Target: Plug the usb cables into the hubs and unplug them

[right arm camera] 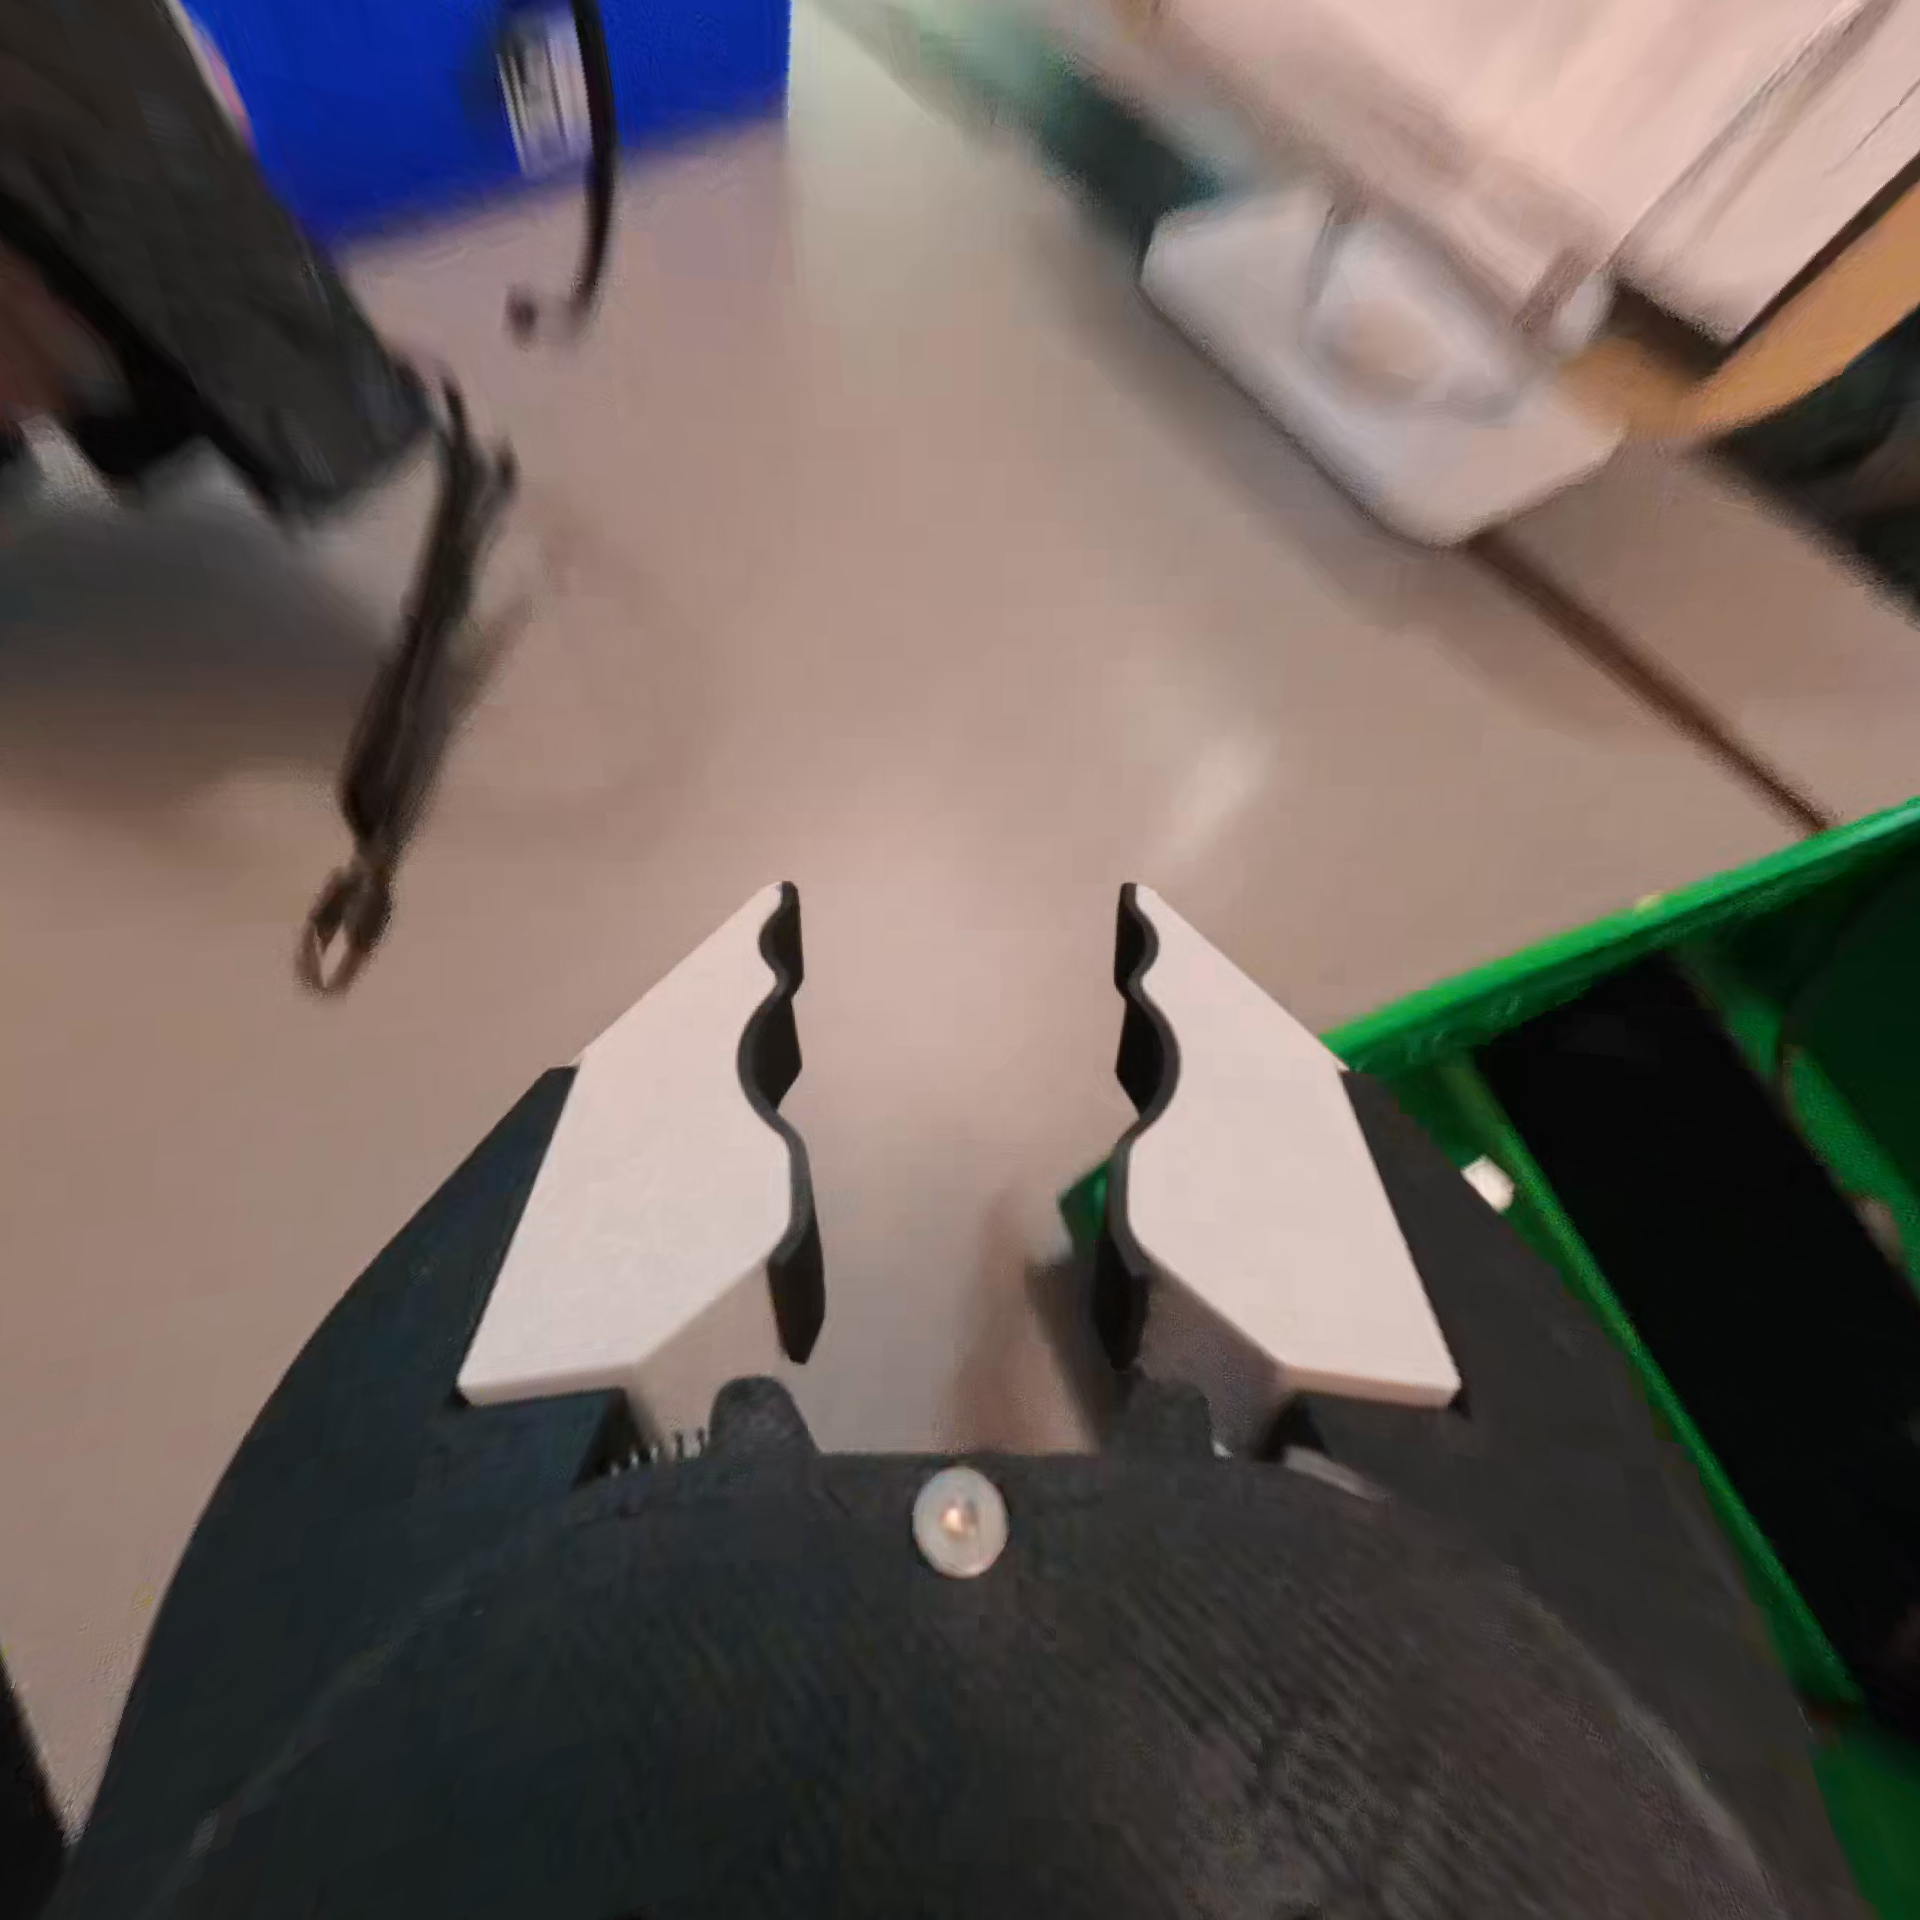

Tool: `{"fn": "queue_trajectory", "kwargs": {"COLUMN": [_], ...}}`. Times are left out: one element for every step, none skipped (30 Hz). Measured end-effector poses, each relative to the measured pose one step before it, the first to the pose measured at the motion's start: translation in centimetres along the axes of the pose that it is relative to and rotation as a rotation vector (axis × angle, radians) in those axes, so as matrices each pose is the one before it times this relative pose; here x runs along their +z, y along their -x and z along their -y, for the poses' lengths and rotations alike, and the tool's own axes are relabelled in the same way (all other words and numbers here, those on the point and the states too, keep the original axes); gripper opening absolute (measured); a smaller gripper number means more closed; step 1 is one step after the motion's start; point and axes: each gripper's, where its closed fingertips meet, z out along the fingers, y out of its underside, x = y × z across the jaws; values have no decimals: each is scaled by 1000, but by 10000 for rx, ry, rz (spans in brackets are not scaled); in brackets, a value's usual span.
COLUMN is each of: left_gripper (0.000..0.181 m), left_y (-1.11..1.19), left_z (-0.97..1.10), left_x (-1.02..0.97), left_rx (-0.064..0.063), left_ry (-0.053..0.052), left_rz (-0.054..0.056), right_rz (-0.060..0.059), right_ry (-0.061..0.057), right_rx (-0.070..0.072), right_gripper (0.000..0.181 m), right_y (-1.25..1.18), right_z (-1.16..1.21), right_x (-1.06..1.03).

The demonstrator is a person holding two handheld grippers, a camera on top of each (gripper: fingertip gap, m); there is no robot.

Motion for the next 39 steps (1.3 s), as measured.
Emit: {"fn": "queue_trajectory", "kwargs": {"left_gripper": [61, 61, 61, 61, 60, 61, 61, 61, 61, 61, 61, 61, 61, 61, 61, 61, 61, 61, 61, 60, 60, 60, 61, 61, 61, 61, 61, 61, 61, 61, 61, 61, 61, 61, 61, 61, 61, 61, 61], "left_y": [-316, -541, -678, -714, -623, -534, -468, -406, -433, -431, -420, -377, -231, -162, -124, -95, 47, 78, -22, -62, -58, -140, -80, -12, -86, -99, -54, -82, -150, -144, -116, -146, -178, -136, -97, -60, 25, 37, 37], "left_z": [-431, -460, -455, -500, -547, -557, -504, -420, -293, -202, -206, -265, -288, -250, -180, -91, -110, -154, -89, 55, 118, 58, -22, -87, -140, -160, -168, -189, -174, -95, -21, -9, -112, -132, -107, -34, 37, 64, 1], "left_x": [173, 280, 350, 394, 414, 409, 382, 362, 316, 268, 232, 203, 193, 169, 134, 96, 72, 35, 13, 24, 36, 40, 53, 73, 83, 94, 108, 113, 106, 106, 102, 87, 104, 120, 115, 70, 12, -33, -39], "left_rx": [33, 52, 73, 69, 82, 131, 174, 151, 102, 78, 94, 114, 109, 83, 31, -15, -9, 41, 31, 14, 34, 56, 86, 128, 118, 96, 97, 78, 29, 19, 28, 24, 16, 60, 52, -14, -62, -66, -44], "left_ry": [255, 270, 259, 273, 308, 313, 286, 226, 151, 110, 131, 192, 202, 163, 89, 32, 54, 85, 55, -25, -59, -17, 39, 69, 86, 89, 88, 93, 77, 44, 19, 29, 101, 127, 107, 45, -30, -57, -12], "left_rz": [-192, -293, -357, -368, -318, -252, -204, -162, -173, -177, -190, -179, -114, -78, -94, -94, 6, 43, -9, -15, 5, -36, 12, 51, -8, -33, -13, -41, -89, -69, -27, -58, -81, -48, -25, -28, -17, -10, -5], "right_rz": [236, 702, 773, 623, 444, 383, 352, 417, 329, 146, 214, 237, 168, 153, -71, -261, -130, 65, 106, 117, 100, -4, -152, -65, 40, -105, -129, 81, 216, 180, 161, 187, 114, 18, 34, 120, 132, 78, 47], "right_ry": [-1300, -1398, -1345, -1152, -839, -427, -37, 239, 305, 289, 351, 395, 369, 370, 351, 153, -91, -220, -327, -266, -58, 133, 230, 264, 196, 65, 31, 105, 144, 120, 128, 125, 75, 12, -21, -90, -131, -84, -19], "right_rx": [96, -21, -174, -336, -378, -316, -225, -169, -202, -250, -221, -168, -140, -81, -8, 39, 157, 189, 151, 91, 18, -78, -121, -117, -107, -126, -46, 109, 180, 141, 79, 56, 4, -61, -40, 23, 26, 30, 49], "right_gripper": [61, 60, 57, 55, 52, 51, 51, 51, 50, 50, 49, 49, 47, 46, 44, 40, 36, 32, 28, 28, 29, 30, 33, 37, 42, 45, 44, 42, 40, 37, 31, 27, 25, 24, 23, 21, 20, 19, 17], "right_y": [504, 1476, 1804, 1754, 1548, 1378, 1202, 1158, 901, 569, 579, 525, 371, 261, -182, -535, -363, -53, 86, 171, 187, 69, -118, 11, 160, -66, -159, 85, 261, 214, 190, 199, 79, -55, -53, 58, 71, -5, -31], "right_z": [2474, 2649, 2596, 2310, 1767, 1038, 286, -358, -615, -702, -823, -853, -727, -712, -675, -388, -19, 223, 428, 379, 107, -122, -218, -228, -106, 65, 67, -95, -221, -263, -361, -397, -319, -222, -150, 5, 80, 28, -52], "right_x": [-742, -692, -387, 45, 493, 827, 1000, 1055, 1010, 929, 834, 677, 532, 395, 287, 192, 86, -38, -129, -153, -137, -105, -74, -60, -44, -74, -86, -43, -6, 41, 86, 127, 133, 113, 58, 6, -5, 24, 64]}}
